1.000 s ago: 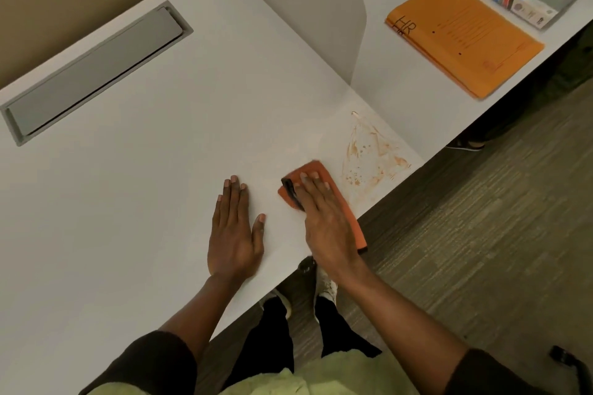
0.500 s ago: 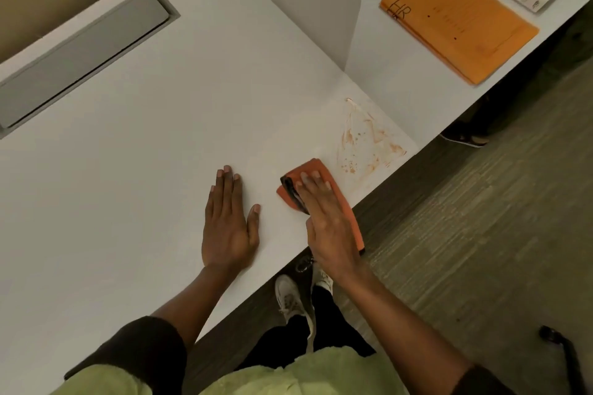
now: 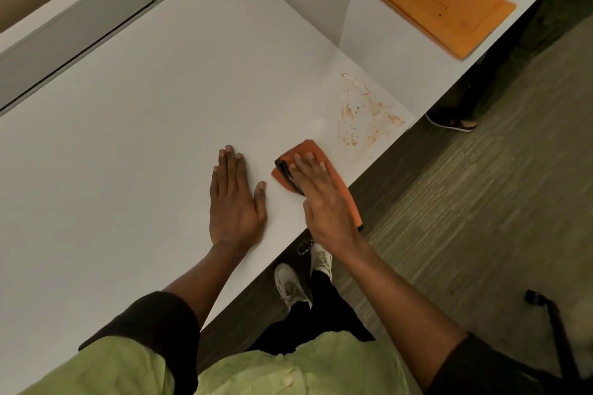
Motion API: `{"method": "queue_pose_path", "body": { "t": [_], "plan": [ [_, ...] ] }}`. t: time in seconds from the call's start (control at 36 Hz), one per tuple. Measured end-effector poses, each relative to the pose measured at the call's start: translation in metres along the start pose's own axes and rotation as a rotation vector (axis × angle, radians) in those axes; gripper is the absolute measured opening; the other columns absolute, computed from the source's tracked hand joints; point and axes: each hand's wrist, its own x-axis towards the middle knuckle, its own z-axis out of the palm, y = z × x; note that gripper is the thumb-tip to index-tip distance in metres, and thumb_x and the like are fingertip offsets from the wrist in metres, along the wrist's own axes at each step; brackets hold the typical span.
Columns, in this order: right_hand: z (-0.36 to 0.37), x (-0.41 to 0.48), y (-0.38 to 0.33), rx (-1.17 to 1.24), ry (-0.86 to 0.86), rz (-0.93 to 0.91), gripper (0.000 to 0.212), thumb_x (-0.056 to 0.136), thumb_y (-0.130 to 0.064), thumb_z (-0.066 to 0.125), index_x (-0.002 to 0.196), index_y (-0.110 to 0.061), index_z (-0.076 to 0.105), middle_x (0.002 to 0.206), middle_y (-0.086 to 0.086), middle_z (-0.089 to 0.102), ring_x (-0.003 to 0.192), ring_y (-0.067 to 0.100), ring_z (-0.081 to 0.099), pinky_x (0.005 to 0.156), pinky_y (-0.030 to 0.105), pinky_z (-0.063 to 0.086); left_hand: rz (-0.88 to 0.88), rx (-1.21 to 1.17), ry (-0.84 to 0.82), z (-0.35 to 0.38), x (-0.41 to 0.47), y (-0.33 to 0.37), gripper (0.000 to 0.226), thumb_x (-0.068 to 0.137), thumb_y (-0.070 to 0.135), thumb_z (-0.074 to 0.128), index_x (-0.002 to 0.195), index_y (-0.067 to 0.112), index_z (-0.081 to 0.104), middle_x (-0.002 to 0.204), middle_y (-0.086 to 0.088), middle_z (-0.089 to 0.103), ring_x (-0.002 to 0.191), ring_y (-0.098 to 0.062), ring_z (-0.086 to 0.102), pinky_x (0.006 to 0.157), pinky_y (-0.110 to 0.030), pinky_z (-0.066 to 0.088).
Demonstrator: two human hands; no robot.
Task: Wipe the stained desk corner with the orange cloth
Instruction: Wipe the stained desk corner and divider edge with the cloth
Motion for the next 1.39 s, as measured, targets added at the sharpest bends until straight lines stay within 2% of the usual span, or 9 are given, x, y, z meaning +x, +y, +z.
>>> {"method": "queue_pose_path", "body": {
  "t": [0.08, 0.22, 0.33, 0.5, 0.64, 0.89, 1.11, 1.28, 1.39],
  "plan": [
    [-0.006, 0.033, 0.013, -0.019, 0.008, 0.031, 0.063, 0.09, 0.016, 0.046, 0.152, 0.001, 0.045, 0.161, 0.017, 0.042, 0.156, 0.032, 0.03, 0.127, 0.054, 0.026, 0.006, -0.007, -0.002, -0.002, 0.0, 0.001, 0.075, 0.116, 0.052, 0.023, 0.177, 0.013, 0.001, 0.186, -0.004, -0.008, 0.172, -0.017, -0.014, 0.138, -0.033, -0.008],
    [-0.005, 0.08, 0.023, -0.095, 0.089, 0.182, 0.07, 0.093, 0.014, 0.049, 0.159, -0.005, 0.034, 0.168, 0.012, 0.03, 0.16, 0.027, 0.018, 0.131, 0.046, 0.015, 0.009, -0.017, -0.011, -0.002, 0.0, 0.0, 0.076, 0.115, 0.051, 0.023, 0.177, 0.011, 0.003, 0.186, -0.005, -0.008, 0.172, -0.018, -0.013, 0.139, -0.038, -0.002],
    [0.011, 0.068, 0.001, -0.146, 0.172, 0.274, 0.071, 0.095, 0.01, 0.05, 0.161, -0.008, 0.029, 0.17, 0.011, 0.025, 0.161, 0.025, 0.014, 0.131, 0.044, 0.013, 0.013, -0.024, -0.001, -0.002, -0.001, 0.001, 0.073, 0.117, 0.046, 0.029, 0.176, 0.01, 0.004, 0.186, -0.007, -0.006, 0.172, -0.018, -0.012, 0.14, -0.04, -0.001],
    [0.031, 0.026, -0.025, -0.115, 0.085, 0.194, 0.079, 0.088, 0.015, 0.052, 0.161, -0.005, 0.029, 0.171, 0.013, 0.022, 0.161, 0.028, 0.01, 0.131, 0.048, 0.016, 0.013, -0.031, 0.009, -0.001, 0.0, 0.001, 0.073, 0.117, 0.045, 0.026, 0.176, 0.009, 0.004, 0.186, -0.007, -0.007, 0.172, -0.017, -0.013, 0.14, -0.039, -0.002],
    [0.022, 0.083, -0.004, -0.175, 0.042, 0.185, 0.076, 0.092, 0.014, 0.049, 0.162, -0.005, 0.025, 0.171, 0.014, 0.02, 0.161, 0.029, 0.008, 0.131, 0.046, 0.012, 0.013, -0.021, 0.011, 0.001, 0.001, -0.001, 0.074, 0.116, 0.048, 0.024, 0.176, 0.011, 0.001, 0.185, -0.006, -0.01, 0.171, -0.016, -0.016, 0.139, -0.038, -0.003],
    [0.018, 0.149, -0.004, -0.323, 0.172, 0.552, 0.069, 0.103, -0.006, 0.043, 0.164, -0.004, 0.01, 0.173, 0.019, 0.009, 0.161, 0.035, 0.001, 0.131, 0.048, 0.006, 0.009, -0.025, 0.025, 0.005, -0.001, -0.003, 0.074, 0.117, 0.049, 0.024, 0.177, 0.013, 0.001, 0.186, -0.003, -0.012, 0.171, -0.014, -0.017, 0.139, -0.038, -0.003],
    [0.029, 0.161, -0.002, -0.357, 0.059, 0.35, 0.067, 0.101, 0.002, 0.041, 0.162, 0.0, 0.015, 0.171, 0.022, 0.013, 0.161, 0.034, 0.005, 0.131, 0.047, 0.007, 0.01, -0.026, 0.04, 0.008, 0.0, -0.004, 0.074, 0.117, 0.048, 0.025, 0.177, 0.014, 0.0, 0.186, -0.002, -0.012, 0.171, -0.014, -0.015, 0.138, -0.034, -0.007],
    [-0.006, 0.213, 0.027, -0.388, 0.093, 0.651, 0.063, 0.105, -0.003, 0.036, 0.161, 0.004, 0.008, 0.171, 0.024, 0.01, 0.16, 0.038, 0.005, 0.131, 0.049, 0.008, 0.01, -0.009, 0.03, 0.006, 0.0, -0.003, 0.072, 0.117, 0.046, 0.026, 0.177, 0.012, 0.003, 0.186, -0.003, -0.009, 0.171, -0.015, -0.015, 0.14, -0.039, -0.001],
    [-0.016, 0.207, 0.031, -0.409, 0.087, 0.75, 0.062, 0.107, -0.007, 0.035, 0.161, 0.006, 0.006, 0.171, 0.026, 0.009, 0.16, 0.04, 0.005, 0.13, 0.05, 0.008, 0.012, -0.013, 0.04, 0.004, 0.005, -0.002, 0.072, 0.117, 0.045, 0.027, 0.176, 0.01, 0.006, 0.186, -0.004, -0.007, 0.172, -0.016, -0.014, 0.139, -0.038, -0.002]
  ]
}}
